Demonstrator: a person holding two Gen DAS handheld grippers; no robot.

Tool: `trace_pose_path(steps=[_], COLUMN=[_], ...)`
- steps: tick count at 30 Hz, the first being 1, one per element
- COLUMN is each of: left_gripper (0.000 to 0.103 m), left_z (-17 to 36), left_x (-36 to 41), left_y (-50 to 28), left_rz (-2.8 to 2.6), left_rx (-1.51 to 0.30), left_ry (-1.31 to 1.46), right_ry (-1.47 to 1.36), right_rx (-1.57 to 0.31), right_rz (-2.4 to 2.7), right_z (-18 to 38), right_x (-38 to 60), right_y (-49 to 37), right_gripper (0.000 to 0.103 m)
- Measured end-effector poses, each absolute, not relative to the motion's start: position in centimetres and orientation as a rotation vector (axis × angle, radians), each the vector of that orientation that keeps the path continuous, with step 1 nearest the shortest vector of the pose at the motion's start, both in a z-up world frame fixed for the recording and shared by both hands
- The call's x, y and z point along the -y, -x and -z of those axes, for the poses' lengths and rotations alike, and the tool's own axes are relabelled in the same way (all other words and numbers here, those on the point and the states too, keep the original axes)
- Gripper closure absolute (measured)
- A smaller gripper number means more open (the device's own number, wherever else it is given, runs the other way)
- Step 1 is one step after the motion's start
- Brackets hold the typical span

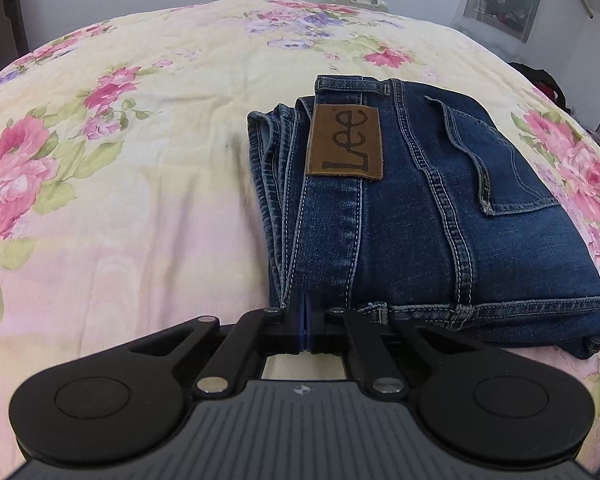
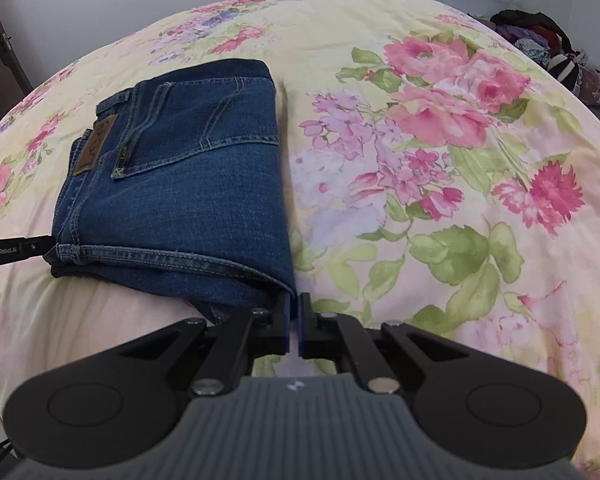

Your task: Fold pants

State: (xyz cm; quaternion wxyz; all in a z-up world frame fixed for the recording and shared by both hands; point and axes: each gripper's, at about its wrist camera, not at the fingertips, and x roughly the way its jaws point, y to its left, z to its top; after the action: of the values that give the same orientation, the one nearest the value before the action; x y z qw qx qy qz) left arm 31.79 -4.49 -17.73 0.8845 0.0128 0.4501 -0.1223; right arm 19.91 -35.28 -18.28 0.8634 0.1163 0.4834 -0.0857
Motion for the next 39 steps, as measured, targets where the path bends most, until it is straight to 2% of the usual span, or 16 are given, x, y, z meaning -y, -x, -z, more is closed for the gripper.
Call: trace_pose_path(steps=[5,10,14,17,19,21,25,28,30,35,39], left_gripper=[0.097,0.095,0.094,0.094,0.085,0.071,0.058,0.044,0.029,0.019,0.018], left_z=[17.3,17.1,16.4,15.0,14.3,14.0,14.0,14.3,14.6,15.6,17.6], left_x=[3.9,3.2,2.2,1.5,1.3,1.2,1.1,0.6,0.4,-0.9,-2.4], left_y=[-30.9,-29.9,-28.6,-28.0,-27.6,-27.4,-27.9,-28.5,-28.9,-31.0,-33.5], left_rz=[0.255,0.210,0.190,0.181,0.183,0.191,0.204,0.218,0.242,0.249,0.258], left_rx=[-0.954,-1.001,-0.968,-0.925,-0.892,-0.868,-0.851,-0.844,-0.836,-0.818,-0.862], left_ry=[0.010,0.007,-0.005,0.025,0.033,0.048,0.090,0.138,0.181,0.320,0.473], right_ry=[-0.384,-0.390,-0.389,-0.398,-0.394,-0.405,-0.472,-0.548,-0.597,-0.646,-0.688], right_rx=[-1.007,-0.914,-0.858,-0.829,-0.802,-0.771,-0.733,-0.719,-0.713,-0.697,-0.699], right_rz=[0.209,0.169,0.158,0.132,0.092,0.045,0.016,0.022,0.031,0.041,0.006], right_z=[18.5,17.3,16.4,16.0,15.6,15.2,15.2,15.9,16.5,17.8,19.1], right_x=[37.6,37.3,37.0,36.8,36.5,36.3,37.0,38.0,38.7,39.8,40.4], right_y=[-18.9,-18.4,-18.1,-18.1,-18.0,-18.1,-19.0,-19.8,-20.3,-22.4,-24.9], right_gripper=[0.103,0.103,0.103,0.096,0.074,0.070,0.064,0.063,0.062,0.058,0.057])
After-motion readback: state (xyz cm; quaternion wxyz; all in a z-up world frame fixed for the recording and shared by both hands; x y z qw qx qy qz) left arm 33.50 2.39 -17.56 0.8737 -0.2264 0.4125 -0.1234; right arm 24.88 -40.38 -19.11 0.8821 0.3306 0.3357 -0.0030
